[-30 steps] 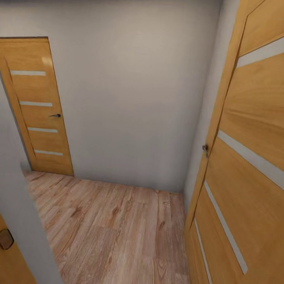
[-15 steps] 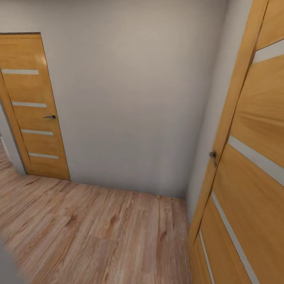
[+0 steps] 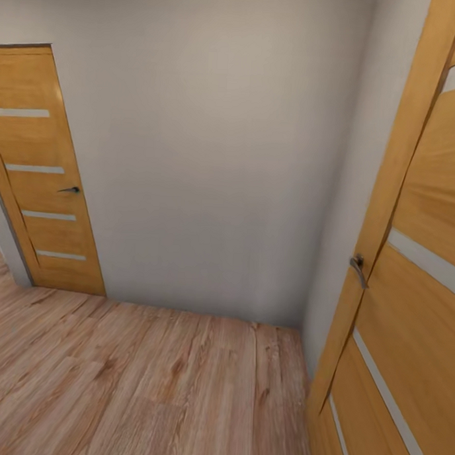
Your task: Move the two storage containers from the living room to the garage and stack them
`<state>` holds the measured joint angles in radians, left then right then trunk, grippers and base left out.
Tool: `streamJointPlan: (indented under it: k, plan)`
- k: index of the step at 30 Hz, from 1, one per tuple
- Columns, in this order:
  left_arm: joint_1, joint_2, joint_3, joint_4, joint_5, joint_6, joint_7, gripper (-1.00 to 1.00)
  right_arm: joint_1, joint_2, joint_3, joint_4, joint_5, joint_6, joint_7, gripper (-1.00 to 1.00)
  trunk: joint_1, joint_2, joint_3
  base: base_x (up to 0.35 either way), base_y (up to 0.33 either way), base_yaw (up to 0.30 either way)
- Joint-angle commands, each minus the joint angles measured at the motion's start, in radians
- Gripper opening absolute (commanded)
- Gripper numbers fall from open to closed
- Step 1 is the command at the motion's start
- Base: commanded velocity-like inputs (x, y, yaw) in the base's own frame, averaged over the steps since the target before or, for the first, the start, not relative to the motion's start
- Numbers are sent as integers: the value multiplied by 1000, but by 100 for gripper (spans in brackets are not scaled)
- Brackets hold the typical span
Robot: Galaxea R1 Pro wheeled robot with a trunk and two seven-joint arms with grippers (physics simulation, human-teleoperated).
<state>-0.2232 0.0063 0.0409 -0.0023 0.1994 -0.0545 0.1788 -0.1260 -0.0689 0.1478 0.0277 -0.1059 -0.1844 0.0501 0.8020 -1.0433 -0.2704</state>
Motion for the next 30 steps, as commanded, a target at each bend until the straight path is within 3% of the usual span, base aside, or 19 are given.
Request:
streamJointPlan:
  k: [1,30]
  plan:
    - [-1,0,4,1,5,-4,1,100,-1,0,7,3,-11,-6,5,100,1,-1,-1,322,0,0]
    - [-1,0,4,1,5,-4,1,100,-1,0,9,3,-10,-6,5,100,1,-1,-1,322,0,0]
